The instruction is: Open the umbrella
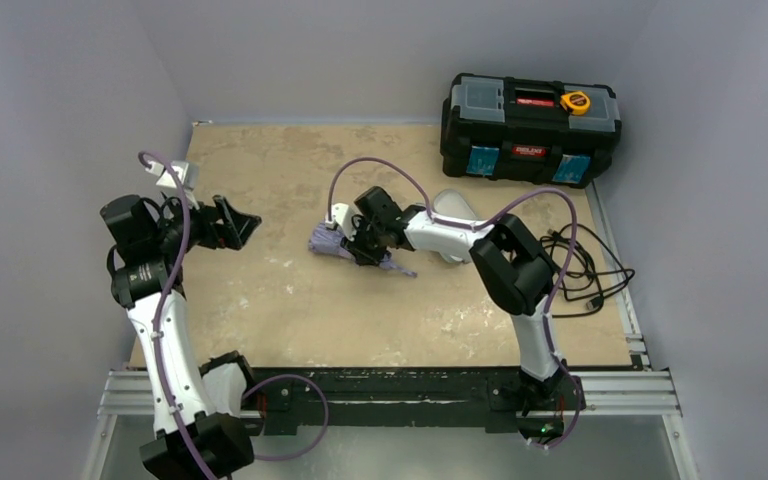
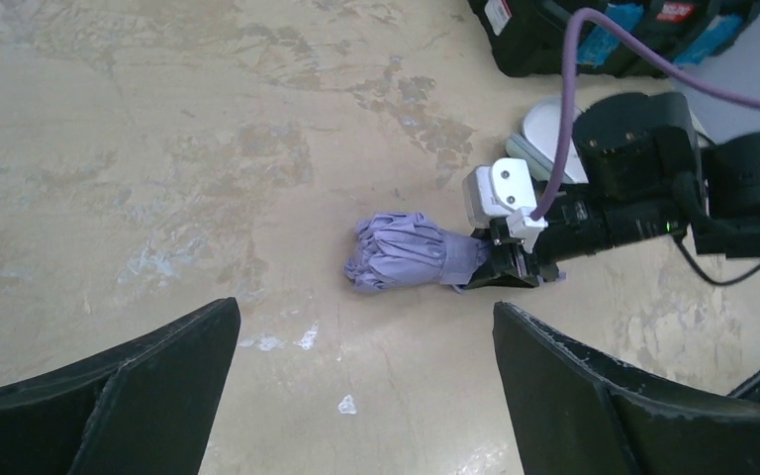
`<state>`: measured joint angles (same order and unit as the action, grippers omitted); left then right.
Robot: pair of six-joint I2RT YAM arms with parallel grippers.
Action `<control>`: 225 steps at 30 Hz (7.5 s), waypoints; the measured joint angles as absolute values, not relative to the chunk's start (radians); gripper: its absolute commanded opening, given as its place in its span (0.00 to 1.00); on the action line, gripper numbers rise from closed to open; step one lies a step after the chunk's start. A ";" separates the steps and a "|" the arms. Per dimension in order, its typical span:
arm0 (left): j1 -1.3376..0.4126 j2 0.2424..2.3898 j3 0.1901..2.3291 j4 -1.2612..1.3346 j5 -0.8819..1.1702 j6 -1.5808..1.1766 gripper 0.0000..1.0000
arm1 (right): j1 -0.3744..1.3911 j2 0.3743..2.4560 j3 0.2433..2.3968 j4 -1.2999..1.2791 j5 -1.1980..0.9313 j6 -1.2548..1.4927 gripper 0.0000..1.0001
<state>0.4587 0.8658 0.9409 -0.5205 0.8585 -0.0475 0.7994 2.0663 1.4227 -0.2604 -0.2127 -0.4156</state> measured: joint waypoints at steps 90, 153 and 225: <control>-0.212 0.759 0.705 -0.317 0.599 -0.279 0.00 | 0.879 1.822 1.586 -1.074 -0.914 -0.530 0.00; -0.756 0.657 0.680 -0.411 0.348 0.373 0.01 | 0.845 1.928 1.635 -1.098 -1.011 -0.360 0.00; -0.503 0.604 0.525 -0.493 0.538 0.482 0.58 | 0.681 2.140 1.578 -1.085 -0.723 -0.700 0.77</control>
